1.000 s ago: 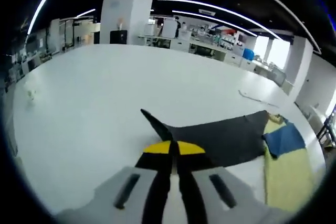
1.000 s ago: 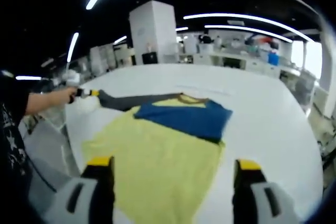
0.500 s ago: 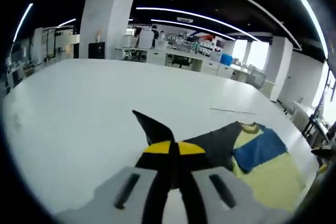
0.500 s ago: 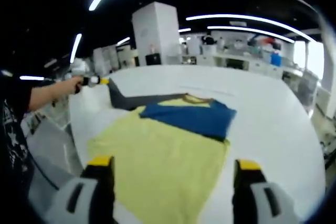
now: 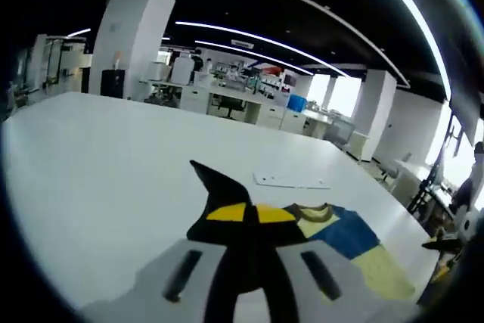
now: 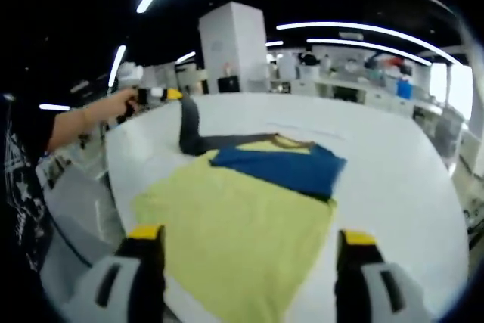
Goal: Fold the garment on the visible template until the final outline fits inside the template.
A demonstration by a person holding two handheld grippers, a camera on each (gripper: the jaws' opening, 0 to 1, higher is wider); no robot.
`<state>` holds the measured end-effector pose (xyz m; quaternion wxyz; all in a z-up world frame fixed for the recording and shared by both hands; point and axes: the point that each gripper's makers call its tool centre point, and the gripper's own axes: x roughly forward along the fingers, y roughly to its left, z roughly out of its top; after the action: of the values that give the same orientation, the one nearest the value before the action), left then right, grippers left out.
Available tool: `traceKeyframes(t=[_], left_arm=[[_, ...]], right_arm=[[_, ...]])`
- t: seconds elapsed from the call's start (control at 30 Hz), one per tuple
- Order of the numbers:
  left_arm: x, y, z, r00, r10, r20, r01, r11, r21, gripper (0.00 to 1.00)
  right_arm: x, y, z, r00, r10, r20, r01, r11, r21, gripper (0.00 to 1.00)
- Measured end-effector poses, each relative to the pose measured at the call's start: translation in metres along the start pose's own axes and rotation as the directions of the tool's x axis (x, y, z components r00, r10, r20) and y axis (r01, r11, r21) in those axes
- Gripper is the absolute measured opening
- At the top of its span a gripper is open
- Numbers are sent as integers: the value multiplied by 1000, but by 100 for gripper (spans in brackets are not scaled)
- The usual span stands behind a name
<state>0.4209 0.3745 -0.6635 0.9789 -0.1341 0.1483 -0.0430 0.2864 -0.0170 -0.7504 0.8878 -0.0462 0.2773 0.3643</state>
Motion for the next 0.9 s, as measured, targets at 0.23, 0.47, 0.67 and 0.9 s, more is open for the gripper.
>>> traceKeyframes(t=[0.23,0.47,0.67,0.9], left_arm=[[14,-51,2,997,-76,10,76,997,-5,0],[26,-72,7,991,-129,17,129,992,-3,0],[34,-100,7,983,-183,15,184,983,-5,0],[46,-137,3,969,-245,12,245,969,-9,0]], right_arm=[[-1,2,-2,1000,10,6,-10,1000,13,95],[-3,4,-3,1000,7,7,-7,1000,12,97],[-5,6,-5,1000,16,-3,-16,1000,6,96],[-6,12,-7,1000,21,-13,-21,1000,-3,96]])
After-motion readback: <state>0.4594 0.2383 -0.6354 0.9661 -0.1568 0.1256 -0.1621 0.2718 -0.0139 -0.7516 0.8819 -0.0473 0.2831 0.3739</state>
